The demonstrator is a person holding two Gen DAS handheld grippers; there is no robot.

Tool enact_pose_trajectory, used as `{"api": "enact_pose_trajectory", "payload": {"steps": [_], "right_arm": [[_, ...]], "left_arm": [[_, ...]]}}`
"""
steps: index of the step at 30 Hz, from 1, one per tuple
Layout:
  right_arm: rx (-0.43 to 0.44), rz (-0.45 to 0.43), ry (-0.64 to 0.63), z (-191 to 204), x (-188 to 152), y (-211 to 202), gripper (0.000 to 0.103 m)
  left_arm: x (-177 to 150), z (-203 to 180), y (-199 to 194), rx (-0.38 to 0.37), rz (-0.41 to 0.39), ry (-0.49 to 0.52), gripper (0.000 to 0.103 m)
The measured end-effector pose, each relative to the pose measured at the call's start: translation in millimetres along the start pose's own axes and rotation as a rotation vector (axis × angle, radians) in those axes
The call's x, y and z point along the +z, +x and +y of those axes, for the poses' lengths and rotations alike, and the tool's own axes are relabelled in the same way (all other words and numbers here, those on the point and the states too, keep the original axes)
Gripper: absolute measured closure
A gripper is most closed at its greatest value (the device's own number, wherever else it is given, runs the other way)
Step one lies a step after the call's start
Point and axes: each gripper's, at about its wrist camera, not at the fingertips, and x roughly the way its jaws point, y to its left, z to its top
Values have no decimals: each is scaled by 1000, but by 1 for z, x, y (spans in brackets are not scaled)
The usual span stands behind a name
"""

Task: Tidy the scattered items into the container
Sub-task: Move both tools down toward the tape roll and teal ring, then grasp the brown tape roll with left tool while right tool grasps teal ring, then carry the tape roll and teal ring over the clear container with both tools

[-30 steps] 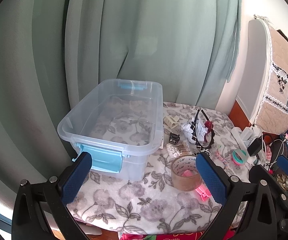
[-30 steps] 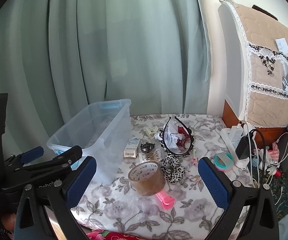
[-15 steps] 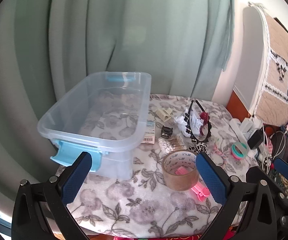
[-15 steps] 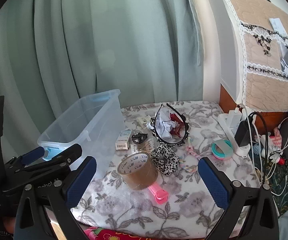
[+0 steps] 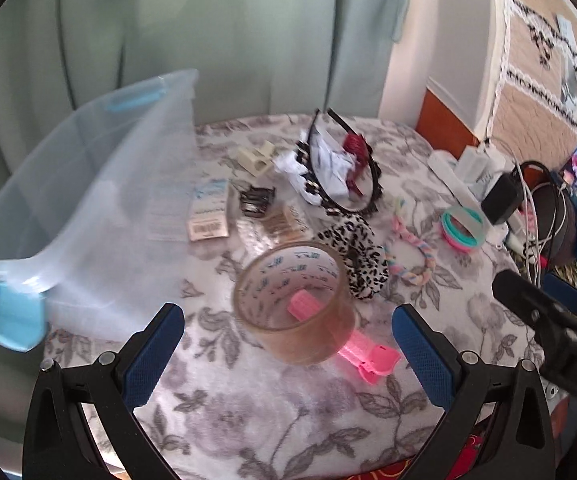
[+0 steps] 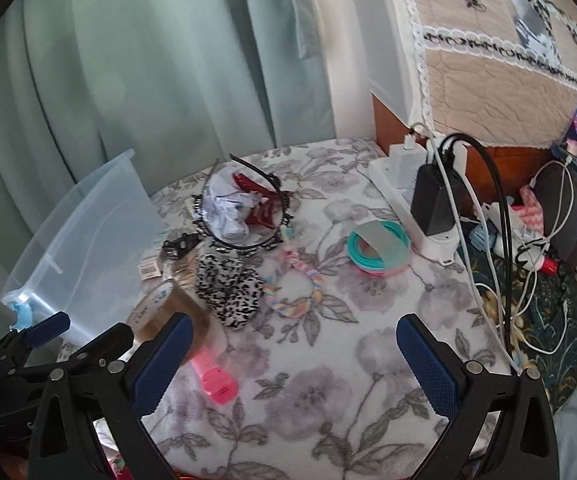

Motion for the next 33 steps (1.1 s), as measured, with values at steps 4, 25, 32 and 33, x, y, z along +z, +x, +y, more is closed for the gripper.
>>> {"api": "enact_pose_trajectory", "payload": {"steps": [4,25,32,33], "right_arm": [[-48,31,22,-20,7,25,8],[-190,93,44,-61,43,141,28],[-189,86,55,-61,44,140,29],[-182,85,57,-60,44,138,29]], "left_arm": [[5,-8,26,14,36,16,0],[11,12,101,-101,194,-165,12],[13,11,98,-103,178,-144,13],[13,11,96,-102,176,-144,13]]}}
